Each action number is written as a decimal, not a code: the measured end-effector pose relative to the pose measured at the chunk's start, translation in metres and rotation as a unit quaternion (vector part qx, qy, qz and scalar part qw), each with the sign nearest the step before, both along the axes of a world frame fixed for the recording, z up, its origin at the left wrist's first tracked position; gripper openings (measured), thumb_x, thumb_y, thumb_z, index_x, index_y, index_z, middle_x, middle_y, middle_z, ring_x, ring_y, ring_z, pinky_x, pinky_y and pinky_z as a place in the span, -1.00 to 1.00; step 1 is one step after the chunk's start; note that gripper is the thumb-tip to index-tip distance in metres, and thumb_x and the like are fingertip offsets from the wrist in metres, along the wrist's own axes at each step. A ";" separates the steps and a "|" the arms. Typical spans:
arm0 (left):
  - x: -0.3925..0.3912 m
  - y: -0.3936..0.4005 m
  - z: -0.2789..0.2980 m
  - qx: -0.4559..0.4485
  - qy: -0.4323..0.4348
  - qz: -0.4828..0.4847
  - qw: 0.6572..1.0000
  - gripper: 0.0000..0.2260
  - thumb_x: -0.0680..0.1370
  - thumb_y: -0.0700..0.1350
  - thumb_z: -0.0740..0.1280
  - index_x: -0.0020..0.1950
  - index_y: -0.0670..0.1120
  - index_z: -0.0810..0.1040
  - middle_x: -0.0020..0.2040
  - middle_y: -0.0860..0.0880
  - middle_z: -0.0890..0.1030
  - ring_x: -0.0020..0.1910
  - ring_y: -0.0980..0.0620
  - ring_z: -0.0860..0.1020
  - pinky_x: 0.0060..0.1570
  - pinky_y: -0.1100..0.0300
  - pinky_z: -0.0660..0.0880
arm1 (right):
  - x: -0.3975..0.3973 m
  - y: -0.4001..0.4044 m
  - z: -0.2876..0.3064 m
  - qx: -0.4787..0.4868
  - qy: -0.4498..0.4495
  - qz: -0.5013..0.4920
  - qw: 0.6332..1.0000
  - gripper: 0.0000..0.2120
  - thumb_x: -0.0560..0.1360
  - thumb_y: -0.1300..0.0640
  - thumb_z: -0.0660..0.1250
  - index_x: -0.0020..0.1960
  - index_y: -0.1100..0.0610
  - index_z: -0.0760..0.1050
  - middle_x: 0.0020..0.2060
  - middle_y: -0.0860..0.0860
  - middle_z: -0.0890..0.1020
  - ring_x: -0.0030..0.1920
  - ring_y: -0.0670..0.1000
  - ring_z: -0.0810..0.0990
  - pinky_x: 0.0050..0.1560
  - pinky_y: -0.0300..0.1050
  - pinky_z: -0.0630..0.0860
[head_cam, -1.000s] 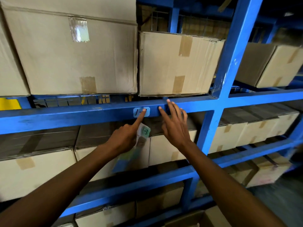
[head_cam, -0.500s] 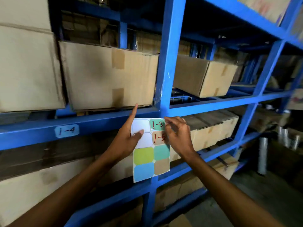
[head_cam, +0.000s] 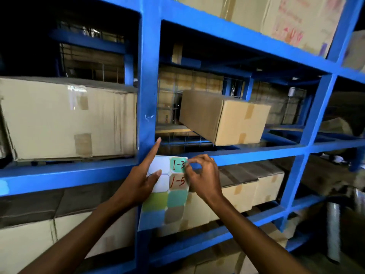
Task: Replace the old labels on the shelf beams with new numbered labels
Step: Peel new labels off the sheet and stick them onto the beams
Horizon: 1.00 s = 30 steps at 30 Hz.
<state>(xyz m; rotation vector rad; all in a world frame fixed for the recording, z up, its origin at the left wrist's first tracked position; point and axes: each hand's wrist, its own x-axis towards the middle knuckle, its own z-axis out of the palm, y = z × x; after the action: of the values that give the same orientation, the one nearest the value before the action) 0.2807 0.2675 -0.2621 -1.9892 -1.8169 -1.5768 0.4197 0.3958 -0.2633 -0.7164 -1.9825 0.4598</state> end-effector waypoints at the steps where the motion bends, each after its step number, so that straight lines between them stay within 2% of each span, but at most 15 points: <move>1: 0.000 0.004 0.004 -0.004 0.015 0.007 1.000 -0.38 0.51 -0.08 0.16 0.47 0.15 -0.10 0.23 0.48 0.25 0.02 0.65 0.36 -0.02 0.69 0.25 | -0.001 0.004 0.006 -0.005 0.013 0.007 1.000 -0.94 0.42 0.14 0.35 -0.16 0.09 0.60 -0.09 0.08 0.60 0.02 0.07 0.52 0.07 0.07 0.50; 3: -0.002 0.014 0.017 -0.018 0.079 0.044 0.996 -0.39 0.53 -0.08 0.14 0.47 0.24 -0.10 0.23 0.19 0.51 -0.05 0.37 0.54 -0.02 0.50 0.35 | -0.002 0.011 0.021 -0.018 0.044 0.021 0.999 -0.95 0.41 0.15 0.36 -0.23 0.08 0.56 -0.12 0.07 0.61 -0.01 0.05 0.54 0.05 0.07 0.51; 4: -0.005 0.020 0.029 -0.026 0.117 0.068 0.990 -0.37 0.56 -0.10 0.15 0.47 0.29 -0.11 0.06 -0.03 0.66 -0.24 0.20 0.56 -0.11 0.33 0.40 | -0.001 0.015 0.035 -0.024 0.059 0.029 0.998 -0.94 0.40 0.14 0.37 -0.25 0.08 0.55 -0.14 0.06 0.62 -0.03 0.04 0.55 0.03 0.07 0.53; 5: -0.009 0.024 0.036 -0.037 0.152 0.088 0.984 -0.35 0.57 -0.14 0.17 0.46 0.30 -0.12 -0.16 -0.14 0.66 -0.38 0.12 0.50 -0.18 0.21 0.41 | -0.002 0.017 0.044 -0.031 0.069 0.039 0.996 -0.93 0.40 0.13 0.37 -0.26 0.07 0.55 -0.15 0.06 0.64 -0.06 0.03 0.58 0.00 0.09 0.55; 6: -0.012 0.028 0.046 -0.040 0.189 0.099 0.976 -0.34 0.58 -0.19 0.19 0.47 0.26 -0.14 -0.26 -0.15 0.63 -0.40 0.07 0.50 -0.21 0.17 0.42 | -0.003 0.020 0.055 -0.036 0.075 0.045 0.996 -0.93 0.39 0.11 0.36 -0.27 0.07 0.55 -0.16 0.06 0.65 -0.08 0.04 0.60 -0.03 0.10 0.57; 9: -0.007 0.039 0.080 -0.029 0.276 0.119 0.953 -0.27 0.56 -0.25 0.22 0.48 0.15 -0.21 -0.17 -0.19 0.64 -0.26 -0.06 0.57 -0.26 0.21 0.41 | -0.005 0.035 0.085 -0.018 0.057 0.047 0.997 -0.91 0.34 0.03 0.34 -0.31 0.01 0.55 -0.17 0.07 0.65 -0.08 0.07 0.61 -0.01 0.13 0.57; 10: -0.004 0.044 0.088 -0.020 0.297 0.126 0.946 -0.24 0.55 -0.26 0.23 0.48 0.16 -0.23 -0.12 -0.20 0.63 -0.22 -0.09 0.57 -0.28 0.22 0.38 | -0.005 0.038 0.094 -0.013 0.049 0.037 0.998 -0.90 0.33 0.02 0.33 -0.32 0.01 0.55 -0.16 0.07 0.65 -0.06 0.08 0.61 0.01 0.13 0.57; 12: -0.001 0.058 0.100 -0.017 0.328 0.145 0.933 -0.13 0.52 -0.29 0.23 0.43 0.31 -0.34 -0.07 -0.16 0.62 -0.17 -0.11 0.57 -0.23 0.13 0.45 | -0.004 0.043 0.112 0.011 0.032 0.013 0.999 -0.90 0.37 0.06 0.32 -0.28 0.04 0.57 -0.11 0.08 0.63 0.01 0.10 0.57 0.11 0.11 0.51; 14: 0.005 0.076 0.110 -0.020 0.337 0.172 0.925 -0.03 0.49 -0.35 0.19 0.29 0.42 -0.50 -0.30 -0.10 0.52 -0.30 -0.11 0.50 -0.24 0.03 0.44 | 0.000 0.048 0.127 0.091 -0.019 -0.013 0.996 -0.90 0.43 0.13 0.30 -0.16 0.11 0.58 0.00 0.09 0.56 0.11 0.09 0.47 0.22 0.03 0.40; 15: 0.007 0.084 0.115 -0.019 0.328 0.177 0.928 0.00 0.46 -0.38 0.16 0.25 0.44 -0.53 -0.40 -0.07 0.41 -0.38 -0.10 0.43 -0.28 0.00 0.40 | 0.003 0.051 0.135 0.130 -0.042 -0.015 0.991 -0.90 0.46 0.14 0.29 -0.10 0.13 0.57 0.03 0.08 0.53 0.14 0.08 0.42 0.23 0.00 0.34; 17: 0.007 0.101 0.129 0.000 0.314 0.185 0.931 0.02 0.42 -0.41 0.16 0.26 0.43 -0.52 -0.49 -0.05 0.29 -0.47 -0.09 0.33 -0.38 -0.01 0.33 | 0.008 0.063 0.153 0.142 -0.034 0.016 0.989 -0.91 0.48 0.16 0.29 -0.08 0.13 0.55 0.03 0.05 0.51 0.16 0.06 0.40 0.25 -0.01 0.32; 21: 0.002 0.131 0.156 0.018 0.305 0.203 0.930 0.03 0.41 -0.39 0.22 0.34 0.36 -0.47 -0.53 0.01 0.26 -0.53 0.01 0.25 -0.44 0.15 0.26 | 0.021 0.115 0.194 0.144 0.053 0.066 0.986 -0.95 0.48 0.15 0.32 -0.11 0.10 0.56 -0.05 0.00 0.54 0.08 0.01 0.49 0.04 -0.10 0.49; 24: 0.013 0.160 0.184 0.042 0.326 0.203 0.922 -0.03 0.42 -0.35 0.24 0.43 0.30 -0.37 -0.56 0.01 0.32 -0.53 0.00 0.29 -0.44 0.08 0.29 | 0.037 0.169 0.235 0.168 0.152 0.068 0.972 -0.93 0.44 0.21 0.33 -0.12 0.12 0.60 -0.07 0.07 0.62 -0.01 0.01 0.57 -0.10 -0.13 0.53; 27: 0.026 0.194 0.216 0.051 0.334 0.223 0.914 -0.07 0.46 -0.33 0.23 0.43 0.28 -0.38 -0.55 0.02 0.32 -0.51 -0.07 0.35 -0.40 -0.07 0.38 | 0.051 0.218 0.273 0.135 0.214 0.075 0.964 -0.89 0.45 0.25 0.32 -0.10 0.21 0.62 -0.12 0.06 0.66 -0.10 -0.03 0.60 -0.26 -0.37 0.46; 30: 0.035 0.220 0.243 0.048 0.340 0.245 0.907 -0.09 0.46 -0.31 0.21 0.42 0.32 -0.37 -0.52 -0.06 0.35 -0.47 -0.17 0.40 -0.31 -0.16 0.46 | 0.053 0.256 0.304 0.117 0.246 0.084 0.959 -0.88 0.45 0.26 0.32 -0.10 0.22 0.63 -0.10 0.13 0.70 -0.13 -0.06 0.58 -0.25 -0.34 0.44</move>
<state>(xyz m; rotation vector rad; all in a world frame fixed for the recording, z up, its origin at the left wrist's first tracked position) 0.3157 0.4879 -0.0190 -1.5626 -1.6900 -0.6884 0.4726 0.6521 0.0406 -0.2507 -1.5922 0.4438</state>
